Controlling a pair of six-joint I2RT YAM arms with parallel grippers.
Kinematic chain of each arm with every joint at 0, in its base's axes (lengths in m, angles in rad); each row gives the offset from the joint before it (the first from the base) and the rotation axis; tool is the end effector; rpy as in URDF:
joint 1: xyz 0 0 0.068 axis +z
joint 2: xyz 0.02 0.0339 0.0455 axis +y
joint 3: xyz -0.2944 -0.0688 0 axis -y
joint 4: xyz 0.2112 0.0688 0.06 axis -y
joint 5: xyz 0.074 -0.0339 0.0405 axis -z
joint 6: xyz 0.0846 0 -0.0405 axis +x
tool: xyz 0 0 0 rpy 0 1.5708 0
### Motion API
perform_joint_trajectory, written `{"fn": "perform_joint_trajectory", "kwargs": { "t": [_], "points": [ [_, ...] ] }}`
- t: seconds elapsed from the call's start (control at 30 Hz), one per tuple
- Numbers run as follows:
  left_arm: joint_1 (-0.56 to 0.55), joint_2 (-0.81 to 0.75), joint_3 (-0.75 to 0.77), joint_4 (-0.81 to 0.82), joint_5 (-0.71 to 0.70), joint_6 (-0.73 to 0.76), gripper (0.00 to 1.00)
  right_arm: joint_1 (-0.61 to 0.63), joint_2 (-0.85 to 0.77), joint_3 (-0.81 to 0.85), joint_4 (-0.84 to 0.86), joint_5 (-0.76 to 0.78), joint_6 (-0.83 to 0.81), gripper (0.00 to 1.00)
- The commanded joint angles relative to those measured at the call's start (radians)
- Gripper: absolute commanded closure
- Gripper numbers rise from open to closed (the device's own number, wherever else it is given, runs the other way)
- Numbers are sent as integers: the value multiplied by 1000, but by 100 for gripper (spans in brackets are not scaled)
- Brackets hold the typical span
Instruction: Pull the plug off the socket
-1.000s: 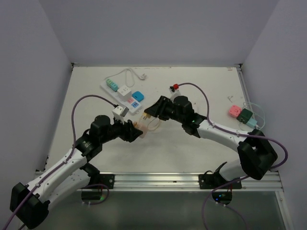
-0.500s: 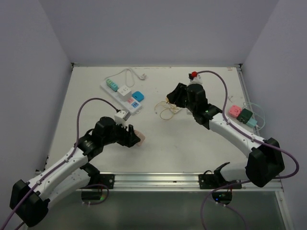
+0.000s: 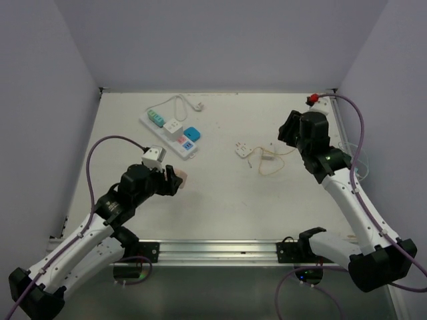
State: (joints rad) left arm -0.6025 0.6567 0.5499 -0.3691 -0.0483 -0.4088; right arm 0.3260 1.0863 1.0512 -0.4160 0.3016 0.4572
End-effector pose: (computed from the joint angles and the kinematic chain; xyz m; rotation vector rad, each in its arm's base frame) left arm 0.1211 -0.0783 0.2578 0.1720 2.0894 -0.5747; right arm 0.2310 0.0516 0.3591 0.3206 1.9798 0.1972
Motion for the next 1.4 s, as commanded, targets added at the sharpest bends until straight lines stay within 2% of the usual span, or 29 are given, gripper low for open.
{"fn": "perform_joint_trajectory", "kwargs": {
  "t": [0.0,0.17,0.33,0.57,0.73,1.0,1.07,1.3,1.37],
  "points": [
    [-2,-29,32,18,-107,1,100,-39,-32,79,-47,16,-66,100],
    [-2,-52,13,21,-166,1,100,-59,-37,156,-61,-44,-89,100],
    [-2,-42,19,22,-186,4,100,-71,-9,211,-64,10,-115,100],
    [-2,-37,19,16,-197,10,100,-110,70,113,14,41,-109,100],
    [0,-34,21,15,-200,10,100,-171,211,59,40,-1,-91,100],
    [6,-26,22,15,-202,16,100,-260,409,79,11,1,-77,100],
    [9,-25,21,15,-200,15,100,-280,446,81,20,-51,-83,100],
    [26,-11,25,22,-177,22,100,-280,656,226,-101,-185,-147,100],
    [32,-14,24,22,-176,22,100,-280,698,263,-135,-208,-155,94]
  ]
}}
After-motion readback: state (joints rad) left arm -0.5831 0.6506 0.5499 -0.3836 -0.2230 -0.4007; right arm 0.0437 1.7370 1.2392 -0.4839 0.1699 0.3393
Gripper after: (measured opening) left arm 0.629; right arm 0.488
